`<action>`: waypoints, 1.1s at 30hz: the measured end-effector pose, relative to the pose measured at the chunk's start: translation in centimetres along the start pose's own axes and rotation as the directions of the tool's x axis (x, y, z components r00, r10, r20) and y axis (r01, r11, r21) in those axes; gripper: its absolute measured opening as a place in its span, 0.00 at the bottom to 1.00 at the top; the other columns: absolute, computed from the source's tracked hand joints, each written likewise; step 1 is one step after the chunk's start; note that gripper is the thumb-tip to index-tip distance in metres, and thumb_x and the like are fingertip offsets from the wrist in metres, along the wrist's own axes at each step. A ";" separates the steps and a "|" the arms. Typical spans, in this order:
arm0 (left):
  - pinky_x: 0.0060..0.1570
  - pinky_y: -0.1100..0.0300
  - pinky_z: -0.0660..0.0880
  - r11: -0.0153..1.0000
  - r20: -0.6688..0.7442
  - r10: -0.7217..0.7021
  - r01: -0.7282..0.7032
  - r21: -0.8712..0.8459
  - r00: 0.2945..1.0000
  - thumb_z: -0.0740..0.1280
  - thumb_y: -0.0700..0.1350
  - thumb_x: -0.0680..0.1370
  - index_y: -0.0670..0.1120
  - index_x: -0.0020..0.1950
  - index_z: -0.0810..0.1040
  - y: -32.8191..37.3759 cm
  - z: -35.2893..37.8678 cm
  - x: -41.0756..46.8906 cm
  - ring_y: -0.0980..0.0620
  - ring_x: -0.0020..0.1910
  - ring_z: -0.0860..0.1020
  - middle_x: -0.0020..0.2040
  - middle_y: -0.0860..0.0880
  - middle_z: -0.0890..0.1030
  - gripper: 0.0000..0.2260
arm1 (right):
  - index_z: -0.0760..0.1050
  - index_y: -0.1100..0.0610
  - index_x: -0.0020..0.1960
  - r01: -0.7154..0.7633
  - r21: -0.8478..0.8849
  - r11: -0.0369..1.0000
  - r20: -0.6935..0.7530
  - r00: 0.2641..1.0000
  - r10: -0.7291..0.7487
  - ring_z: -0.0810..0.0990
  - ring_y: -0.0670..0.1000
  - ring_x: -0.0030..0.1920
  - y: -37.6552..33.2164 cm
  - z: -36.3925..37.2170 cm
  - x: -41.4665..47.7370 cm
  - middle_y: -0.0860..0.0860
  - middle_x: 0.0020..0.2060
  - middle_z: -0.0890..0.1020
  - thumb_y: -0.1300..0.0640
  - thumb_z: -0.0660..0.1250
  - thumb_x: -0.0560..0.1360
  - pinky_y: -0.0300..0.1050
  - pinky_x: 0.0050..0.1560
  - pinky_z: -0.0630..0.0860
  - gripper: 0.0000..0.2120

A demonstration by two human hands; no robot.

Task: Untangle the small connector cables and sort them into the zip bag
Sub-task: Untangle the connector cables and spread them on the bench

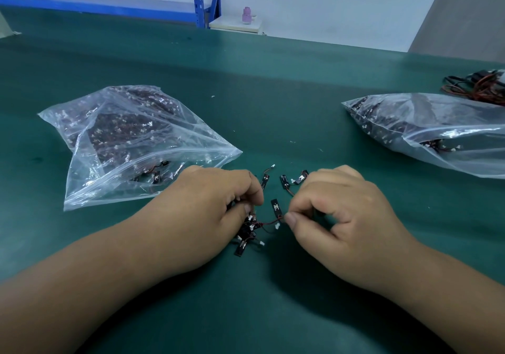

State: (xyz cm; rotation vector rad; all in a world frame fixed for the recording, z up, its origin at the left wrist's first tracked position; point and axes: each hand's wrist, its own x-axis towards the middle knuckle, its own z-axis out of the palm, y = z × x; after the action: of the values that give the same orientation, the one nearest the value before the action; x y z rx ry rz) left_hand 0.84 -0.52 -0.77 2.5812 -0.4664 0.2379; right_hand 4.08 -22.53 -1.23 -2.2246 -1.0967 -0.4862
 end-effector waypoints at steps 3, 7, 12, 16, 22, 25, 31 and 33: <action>0.50 0.65 0.66 0.999 0.002 0.035 -0.035 0.025 0.999 0.61 0.47 0.75 0.58 0.48 0.79 0.1 -0.1 0.1 0.64 0.44 0.76 0.39 0.65 0.78 0.09 | 0.76 0.55 0.34 -0.005 0.050 0.999 -0.033 0.999 0.006 0.75 0.50 0.35 -0.1 0.0 -0.1 0.47 0.30 0.75 0.59 0.70 0.71 0.55 0.44 0.71 0.08; 0.51 0.61 0.72 0.998 -0.006 0.048 -0.048 -0.031 0.999 0.62 0.47 0.76 0.58 0.51 0.79 -0.1 0.0 0.0 0.62 0.45 0.78 0.42 0.63 0.80 0.09 | 0.76 0.54 0.34 -0.032 0.069 0.997 -0.007 0.999 0.033 0.74 0.46 0.34 0.0 -0.1 -0.1 0.44 0.30 0.74 0.56 0.68 0.71 0.54 0.44 0.71 0.08; 0.44 0.71 0.73 0.982 -0.061 0.033 -0.044 -0.185 0.998 0.65 0.49 0.74 0.60 0.54 0.75 0.2 0.2 0.1 0.61 0.44 0.80 0.43 0.63 0.82 0.10 | 0.81 0.48 0.39 0.041 -0.064 0.997 0.220 0.975 -0.026 0.76 0.48 0.39 -0.4 0.1 -0.1 0.44 0.34 0.77 0.46 0.66 0.75 0.54 0.47 0.70 0.10; 0.42 0.75 0.70 0.978 -0.155 0.078 -0.105 -0.178 0.985 0.69 0.46 0.73 0.54 0.47 0.81 0.4 0.1 0.1 0.62 0.42 0.80 0.38 0.62 0.82 0.05 | 0.83 0.46 0.44 0.072 -0.063 0.995 0.291 0.955 -0.051 0.77 0.48 0.42 -0.8 0.2 -0.1 0.43 0.38 0.78 0.44 0.66 0.77 0.54 0.49 0.71 0.10; 0.45 0.77 0.69 0.960 -0.329 0.047 -0.134 -0.248 0.943 0.71 0.45 0.72 0.49 0.45 0.82 1.0 0.3 0.0 0.61 0.42 0.79 0.37 0.58 0.82 0.03 | 0.83 0.47 0.43 0.087 -0.108 0.990 0.323 0.945 -0.048 0.77 0.51 0.41 -1.2 0.2 -0.1 0.44 0.37 0.78 0.47 0.67 0.76 0.54 0.47 0.72 0.07; 0.46 0.77 0.69 0.954 -0.404 -0.028 -0.097 -0.285 0.914 0.72 0.45 0.73 0.52 0.45 0.81 1.0 0.3 -0.1 0.60 0.44 0.80 0.41 0.56 0.82 0.03 | 0.82 0.48 0.41 0.137 -0.160 0.978 0.334 0.940 -0.077 0.76 0.52 0.40 -1.5 0.4 -0.2 0.46 0.36 0.79 0.49 0.67 0.77 0.54 0.46 0.71 0.09; 0.43 0.76 0.70 0.960 -0.479 -0.157 0.019 -0.280 0.864 0.75 0.44 0.73 0.58 0.45 0.78 0.6 0.3 -0.1 0.62 0.44 0.80 0.45 0.62 0.81 0.10 | 0.80 0.49 0.38 0.191 -0.228 0.955 0.308 0.944 -0.115 0.72 0.52 0.36 -1.6 0.5 -0.2 0.46 0.34 0.76 0.51 0.66 0.77 0.52 0.44 0.70 0.10; 0.40 0.74 0.71 0.969 -0.483 -0.162 0.048 -0.241 0.861 0.75 0.45 0.74 0.58 0.45 0.78 0.7 0.3 -0.2 0.58 0.42 0.80 0.46 0.65 0.81 0.09 | 0.80 0.50 0.38 0.190 -0.249 0.950 0.296 0.949 -0.112 0.73 0.52 0.36 -1.6 0.5 -0.3 0.47 0.34 0.76 0.51 0.65 0.77 0.52 0.44 0.71 0.11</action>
State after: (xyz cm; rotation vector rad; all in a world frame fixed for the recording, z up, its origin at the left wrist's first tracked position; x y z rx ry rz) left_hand 0.45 -1.20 -0.77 2.2010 -0.1449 0.7504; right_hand 2.67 -21.58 -1.24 -2.5189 -1.4309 -0.4173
